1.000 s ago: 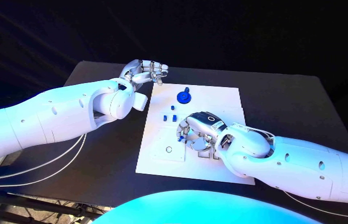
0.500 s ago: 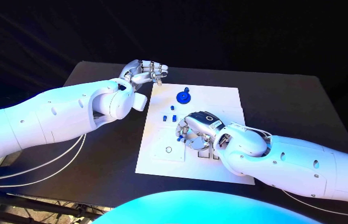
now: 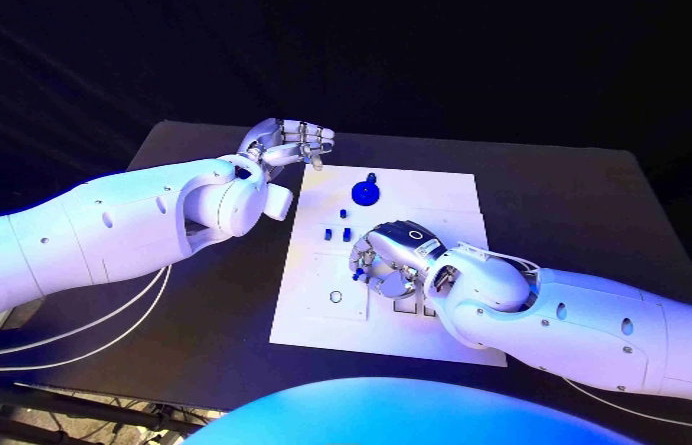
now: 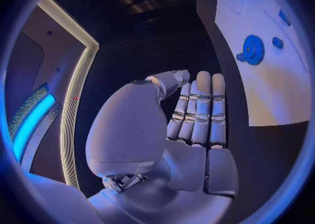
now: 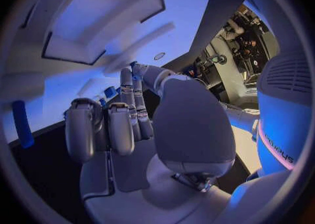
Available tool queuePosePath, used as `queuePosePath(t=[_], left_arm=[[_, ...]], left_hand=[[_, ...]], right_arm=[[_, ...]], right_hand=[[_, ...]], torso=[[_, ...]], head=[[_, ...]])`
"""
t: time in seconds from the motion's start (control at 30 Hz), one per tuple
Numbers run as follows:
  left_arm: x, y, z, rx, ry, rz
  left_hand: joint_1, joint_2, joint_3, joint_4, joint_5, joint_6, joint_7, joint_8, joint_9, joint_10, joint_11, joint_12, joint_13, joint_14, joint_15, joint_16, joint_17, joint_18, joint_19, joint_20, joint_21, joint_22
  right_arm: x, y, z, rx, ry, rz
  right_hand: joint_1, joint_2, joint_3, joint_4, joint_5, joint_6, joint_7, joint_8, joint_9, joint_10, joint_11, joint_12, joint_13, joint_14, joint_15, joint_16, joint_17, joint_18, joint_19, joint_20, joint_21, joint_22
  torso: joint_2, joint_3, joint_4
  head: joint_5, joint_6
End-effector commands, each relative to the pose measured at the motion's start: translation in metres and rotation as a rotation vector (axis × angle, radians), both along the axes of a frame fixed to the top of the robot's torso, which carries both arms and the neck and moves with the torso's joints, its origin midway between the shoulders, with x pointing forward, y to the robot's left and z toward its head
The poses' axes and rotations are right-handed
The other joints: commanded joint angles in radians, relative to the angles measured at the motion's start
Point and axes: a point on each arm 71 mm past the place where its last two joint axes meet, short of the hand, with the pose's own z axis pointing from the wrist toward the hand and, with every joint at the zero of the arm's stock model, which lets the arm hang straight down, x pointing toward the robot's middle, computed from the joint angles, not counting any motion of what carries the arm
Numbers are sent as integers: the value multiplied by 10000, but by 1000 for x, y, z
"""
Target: Assemble the parts on the task board
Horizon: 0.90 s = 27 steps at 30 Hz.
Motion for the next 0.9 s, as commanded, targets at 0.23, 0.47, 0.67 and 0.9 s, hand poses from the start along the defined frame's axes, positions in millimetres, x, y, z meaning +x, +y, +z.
queuePosePath(t=[0.23, 0.47, 0.67, 0.9], left_arm=[[-1, -2, 1, -23, -48, -193], [-1, -2, 1, -12, -49, -194], [-1, -2, 1, -7, -42, -197], [-1, -2, 1, 1, -17, -206]], left_hand=[[8, -28, -6, -59, 44, -54, 14, -46, 10, -49, -7, 67, -10, -57, 13, -42, -17, 148, -94, -3, 59, 10], [6, -29, -5, -63, 44, -55, 14, -44, 11, -56, -6, 73, -11, -62, 15, -43, -19, 148, -101, -1, 61, 12], [6, -29, -5, -63, 44, -55, 14, -44, 11, -56, -6, 73, -11, -62, 15, -43, -19, 148, -101, -1, 61, 12], [6, -29, -1, -69, 44, -54, 15, -41, 13, -65, -5, 81, -13, -69, 16, -46, -21, 149, -110, 1, 63, 14]], right_arm=[[-6, 6, -5, -779, 267, 459], [-6, 7, -7, -1081, 327, 489], [-4, 7, -7, -1094, 266, 377], [-2, 5, -5, -844, 83, 106]], right_hand=[[-130, 66, -74, -77, -47, 18, -2, 21, 47, 46, -27, -82, 21, 465, -48, -56, -25, -116, 297, -41, -58, 1830], [-235, 31, -138, -67, -8, -20, -3, -4, 51, 34, -20, -122, 23, 460, -44, -64, -46, -107, 280, -38, -102, 1815], [-394, -31, -192, -51, 9, -234, 66, -149, 13, -111, 46, -275, 1, 461, 1, -58, -46, -104, 271, -12, -137, 1809], [-602, -291, -195, -90, 19, -1218, 285, -790, -224, -773, 296, -595, -106, 453, 225, -29, -25, -63, 190, 164, -369, 1730]], torso=[[-3, -8, -1], [-8, -9, 1], [-5, -5, -1], [-3, -1, -1]], head=[[-20, -29], [-26, -36], [-19, -35], [-28, -30]])
